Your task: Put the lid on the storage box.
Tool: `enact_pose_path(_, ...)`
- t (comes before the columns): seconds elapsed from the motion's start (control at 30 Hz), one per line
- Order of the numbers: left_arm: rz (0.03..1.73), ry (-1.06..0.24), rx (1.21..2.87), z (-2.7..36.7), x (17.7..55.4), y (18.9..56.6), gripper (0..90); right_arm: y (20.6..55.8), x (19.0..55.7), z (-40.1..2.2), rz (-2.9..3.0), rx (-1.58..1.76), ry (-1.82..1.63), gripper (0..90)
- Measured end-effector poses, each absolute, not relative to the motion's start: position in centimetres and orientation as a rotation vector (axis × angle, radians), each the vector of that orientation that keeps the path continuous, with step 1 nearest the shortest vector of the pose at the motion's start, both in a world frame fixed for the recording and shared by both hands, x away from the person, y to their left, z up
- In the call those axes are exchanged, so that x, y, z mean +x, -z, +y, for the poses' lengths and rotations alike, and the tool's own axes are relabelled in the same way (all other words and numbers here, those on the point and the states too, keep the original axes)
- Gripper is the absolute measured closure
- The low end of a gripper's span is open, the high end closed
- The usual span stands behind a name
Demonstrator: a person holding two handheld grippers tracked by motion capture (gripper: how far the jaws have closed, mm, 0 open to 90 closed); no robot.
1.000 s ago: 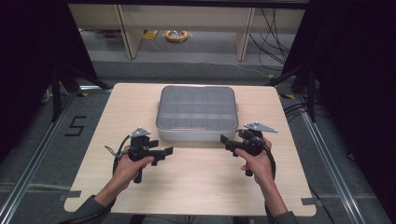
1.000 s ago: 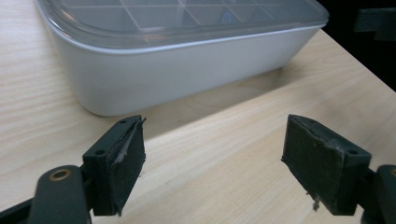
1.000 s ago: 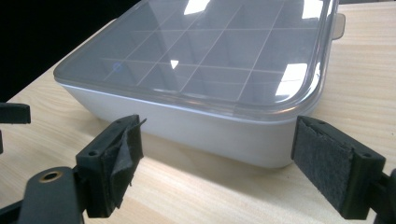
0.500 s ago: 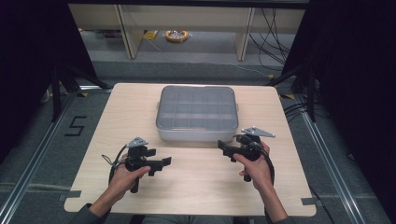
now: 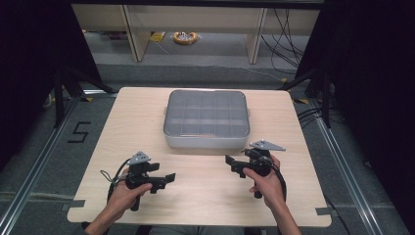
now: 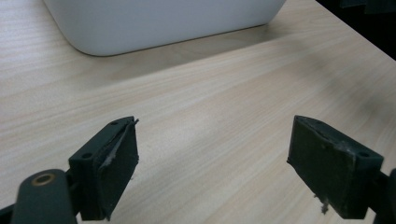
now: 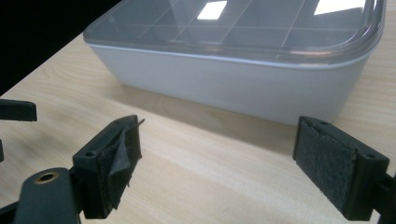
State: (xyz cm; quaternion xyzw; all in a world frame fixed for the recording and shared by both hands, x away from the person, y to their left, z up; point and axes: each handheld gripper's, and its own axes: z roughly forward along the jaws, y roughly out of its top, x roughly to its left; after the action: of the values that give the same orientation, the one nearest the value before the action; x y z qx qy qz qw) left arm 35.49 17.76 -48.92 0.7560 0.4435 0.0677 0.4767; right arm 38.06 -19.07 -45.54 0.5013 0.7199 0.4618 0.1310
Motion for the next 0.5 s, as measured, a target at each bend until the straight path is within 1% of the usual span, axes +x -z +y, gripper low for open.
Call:
enact_pose_path(0.23, 1.071, -0.162, 1.836, 17.9, 34.6, 49.0, 15.4, 46.0, 37.2, -19.2, 2.115, 1.446, -1.335, 16.3)
enact_pose_path(0.27, 1.067, -0.163, 1.849, 18.0, 34.5, 48.9, 15.4, 45.9, 36.8, -19.0, 2.105, 1.503, -1.326, 16.3)
enact_pose_path(0.3, 1.07, -0.161, 1.836, 17.9, 34.3, 49.0, 15.4, 46.1, 36.9, -19.3, 2.124, 1.441, -1.314, 16.3)
enact_pose_path(0.37, 1.062, -0.16, 1.845, 17.9, 34.2, 49.0, 15.4, 46.1, 36.4, -19.0, 2.104, 1.504, -1.348, 16.3)
enact_pose_path(0.4, 1.067, -0.158, 1.838, 17.9, 34.1, 48.9, 15.4, 46.2, 36.5, -19.4, 2.122, 1.441, -1.339, 16.3)
enact_pose_path(0.47, 1.06, -0.154, 1.842, 17.8, 33.9, 48.9, 15.4, 46.2, 35.9, -19.1, 2.115, 1.507, -1.335, 16.3)
enact_pose_path(0.5, 1.052, -0.155, 1.843, 17.9, 33.8, 48.9, 15.4, 46.5, 36.1, -19.4, 2.125, 1.428, -1.332, 16.3)
